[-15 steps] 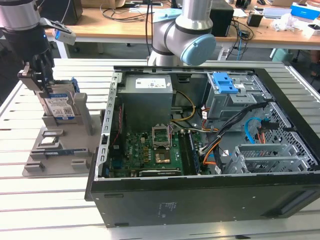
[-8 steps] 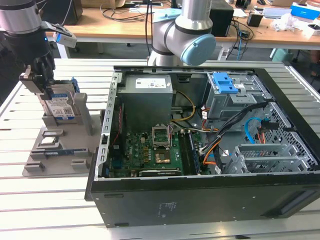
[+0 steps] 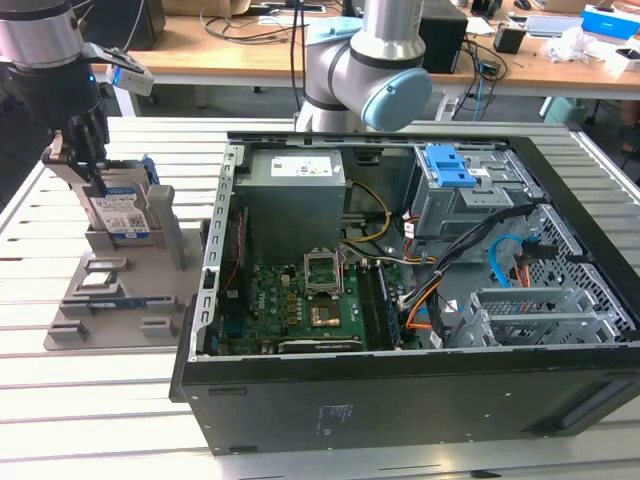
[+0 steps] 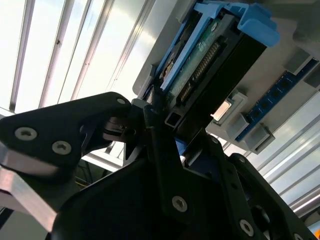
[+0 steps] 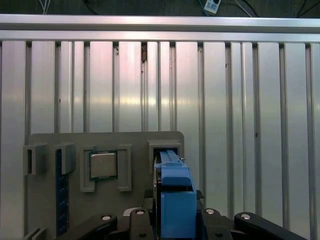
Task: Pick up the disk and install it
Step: 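Pick up the disk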
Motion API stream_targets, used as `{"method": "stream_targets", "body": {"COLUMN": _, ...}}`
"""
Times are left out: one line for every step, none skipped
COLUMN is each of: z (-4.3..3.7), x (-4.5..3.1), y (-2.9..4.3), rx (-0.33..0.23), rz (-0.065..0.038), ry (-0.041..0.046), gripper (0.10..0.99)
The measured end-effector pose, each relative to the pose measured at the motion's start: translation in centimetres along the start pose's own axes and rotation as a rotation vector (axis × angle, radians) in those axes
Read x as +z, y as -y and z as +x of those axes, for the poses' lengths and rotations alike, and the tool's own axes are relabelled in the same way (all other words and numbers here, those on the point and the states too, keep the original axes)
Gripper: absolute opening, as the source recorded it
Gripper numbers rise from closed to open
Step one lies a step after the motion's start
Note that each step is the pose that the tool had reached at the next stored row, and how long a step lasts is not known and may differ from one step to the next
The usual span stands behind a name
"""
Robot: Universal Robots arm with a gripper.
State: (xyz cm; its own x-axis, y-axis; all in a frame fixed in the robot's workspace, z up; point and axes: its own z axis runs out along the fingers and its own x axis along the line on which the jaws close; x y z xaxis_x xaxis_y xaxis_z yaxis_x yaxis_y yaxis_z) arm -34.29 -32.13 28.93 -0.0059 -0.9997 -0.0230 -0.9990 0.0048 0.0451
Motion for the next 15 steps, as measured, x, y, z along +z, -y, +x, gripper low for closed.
{"method": "stream_targets", "body": {"z": 0.00, "x": 0.00, "y": 0.00, "rx": 0.000, "rz": 0.000, "ry": 0.0000, "gripper": 0.369}}
{"method": "stream_targets", "body": {"z": 0.00, "x": 0.01, "y": 0.00, "rx": 0.000, "rz": 0.000, "ry": 0.0000, "gripper": 0.369}}
{"method": "stream_targets", "body": {"z": 0.00, "x": 0.02, "y": 0.00, "rx": 0.000, "rz": 0.000, "ry": 0.0000, "gripper": 0.369}}
{"method": "stream_targets", "body": {"z": 0.00, "x": 0.03, "y": 0.00, "rx": 0.000, "rz": 0.000, "ry": 0.0000, "gripper": 0.369}}
{"method": "stream_targets", "body": {"z": 0.00, "x": 0.04, "y": 0.00, "rx": 0.000, "rz": 0.000, "ry": 0.0000, "gripper": 0.369}}
{"method": "stream_targets", "body": {"z": 0.00, "x": 0.04, "y": 0.00, "rx": 0.000, "rz": 0.000, "ry": 0.0000, "gripper": 0.369}}
{"method": "stream_targets", "body": {"z": 0.00, "x": 0.05, "y": 0.00, "rx": 0.000, "rz": 0.000, "ry": 0.0000, "gripper": 0.369}}
{"method": "stream_targets", "body": {"z": 0.00, "x": 0.05, "y": 0.00, "rx": 0.000, "rz": 0.000, "ry": 0.0000, "gripper": 0.369}}
{"method": "stream_targets", "body": {"z": 0.00, "x": 0.03, "y": 0.01, "rx": 0.000, "rz": 0.000, "ry": 0.0001, "gripper": 0.369}}
{"method": "stream_targets", "body": {"z": 0.00, "x": -0.05, "y": 0.00, "rx": 0.000, "rz": 0.000, "ry": 0.0002, "gripper": 0.369}}
{"method": "stream_targets", "body": {"z": -0.01, "x": -0.11, "y": 0.00, "rx": 0.000, "rz": 0.000, "ry": 0.0001, "gripper": 0.369}}
{"method": "stream_targets", "body": {"z": -0.01, "x": -0.14, "y": 0.00, "rx": 0.000, "rz": 0.000, "ry": 0.0000, "gripper": 0.369}}
{"method": "stream_targets", "body": {"z": -0.01, "x": -0.18, "y": 0.00, "rx": 0.000, "rz": 0.000, "ry": 0.0001, "gripper": 0.369}}
{"method": "stream_targets", "body": {"z": -0.02, "x": -0.22, "y": 0.00, "rx": 0.000, "rz": 0.000, "ry": 0.0001, "gripper": 0.369}}
{"method": "stream_targets", "body": {"z": -0.02, "x": -0.28, "y": -0.01, "rx": 0.000, "rz": 0.000, "ry": 0.0000, "gripper": 0.369}}
